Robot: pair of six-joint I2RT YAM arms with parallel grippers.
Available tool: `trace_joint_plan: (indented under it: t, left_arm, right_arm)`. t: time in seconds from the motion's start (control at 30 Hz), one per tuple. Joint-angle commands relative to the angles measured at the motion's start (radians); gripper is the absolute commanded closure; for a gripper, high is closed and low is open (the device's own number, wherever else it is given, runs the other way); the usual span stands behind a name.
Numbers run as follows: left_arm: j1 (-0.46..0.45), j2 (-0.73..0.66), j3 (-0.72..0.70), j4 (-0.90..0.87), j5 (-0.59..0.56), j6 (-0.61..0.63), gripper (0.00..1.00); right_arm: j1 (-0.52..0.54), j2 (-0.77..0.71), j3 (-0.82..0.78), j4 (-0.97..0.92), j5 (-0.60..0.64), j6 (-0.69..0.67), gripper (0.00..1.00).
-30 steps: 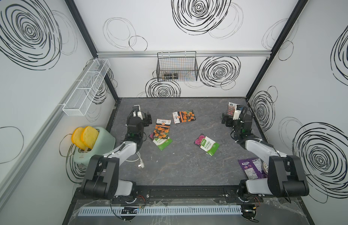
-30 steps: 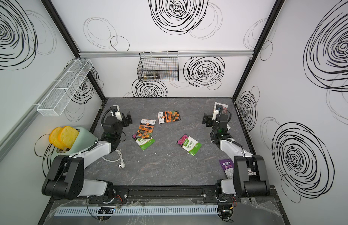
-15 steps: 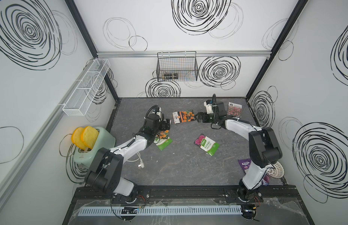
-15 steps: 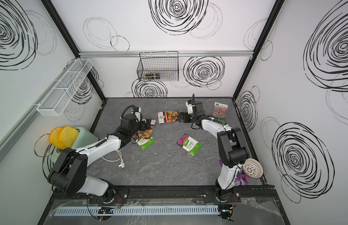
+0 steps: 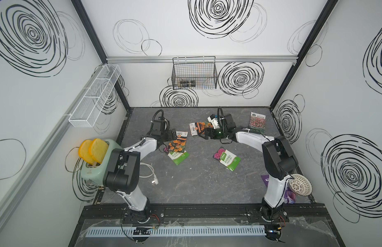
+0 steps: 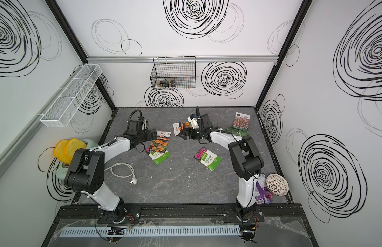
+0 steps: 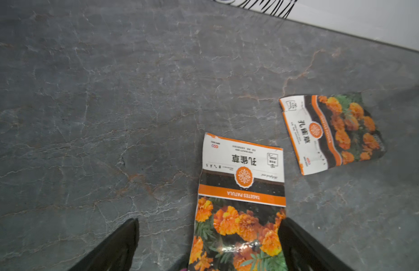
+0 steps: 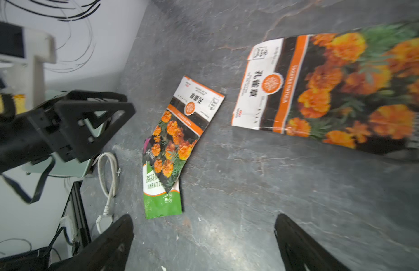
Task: Arrange the seed packets in a row
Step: Pick up the seed packet from the center of the board.
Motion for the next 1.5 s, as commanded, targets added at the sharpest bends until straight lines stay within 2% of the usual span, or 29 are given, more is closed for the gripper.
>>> trace_joint_plan:
  t: [0.0, 0.23, 0.53, 0.7, 0.87, 1.0, 1.07, 1.1, 1.2, 1.27, 1.47]
  left_arm:
    - [0.013, 0.049, 0.037, -0.041, 0.06, 0.046, 0.02]
    - [0.026, 0.113, 0.062, -0.066, 0.109, 0.08, 0.03]
    - [0.01, 0.197, 0.104, -0.1, 0.16, 0.104, 0.1]
    - [-0.008, 0.221, 0.129, -0.138, 0.161, 0.117, 0.17]
    - [-0.02, 0.225, 0.122, -0.161, 0.182, 0.115, 0.36]
    - [-0.029, 0.238, 0.119, -0.169, 0.187, 0.118, 0.45]
    - [-0.026, 0.247, 0.121, -0.172, 0.201, 0.117, 0.55]
    - [-0.025, 0.253, 0.126, -0.175, 0.207, 0.115, 0.61]
    - [-0.02, 0.263, 0.14, -0.177, 0.222, 0.117, 0.88]
    - [-0.015, 0.263, 0.147, -0.169, 0.234, 0.11, 1.0]
    - [-0.011, 0.221, 0.194, -0.161, 0.287, 0.056, 1.0]
  right_arm:
    - [0.029, 0.019, -0.008, 0.039, -0.056, 0.03, 0.05]
    - [0.043, 0.008, -0.059, 0.087, -0.078, 0.044, 0.06]
    - [0.044, 0.006, -0.086, 0.128, -0.077, 0.056, 0.06]
    - [0.043, 0.017, -0.1, 0.147, -0.08, 0.062, 0.06]
    - [0.042, 0.02, -0.118, 0.165, -0.084, 0.069, 0.06]
    - [0.04, 0.022, -0.128, 0.172, -0.089, 0.069, 0.06]
    - [0.039, 0.021, -0.129, 0.171, -0.089, 0.067, 0.06]
    - [0.038, 0.019, -0.132, 0.171, -0.091, 0.067, 0.06]
    - [0.038, 0.013, -0.141, 0.176, -0.09, 0.067, 0.06]
    - [0.038, 0.011, -0.146, 0.176, -0.089, 0.067, 0.06]
    - [0.035, -0.006, -0.16, 0.182, -0.077, 0.074, 0.06]
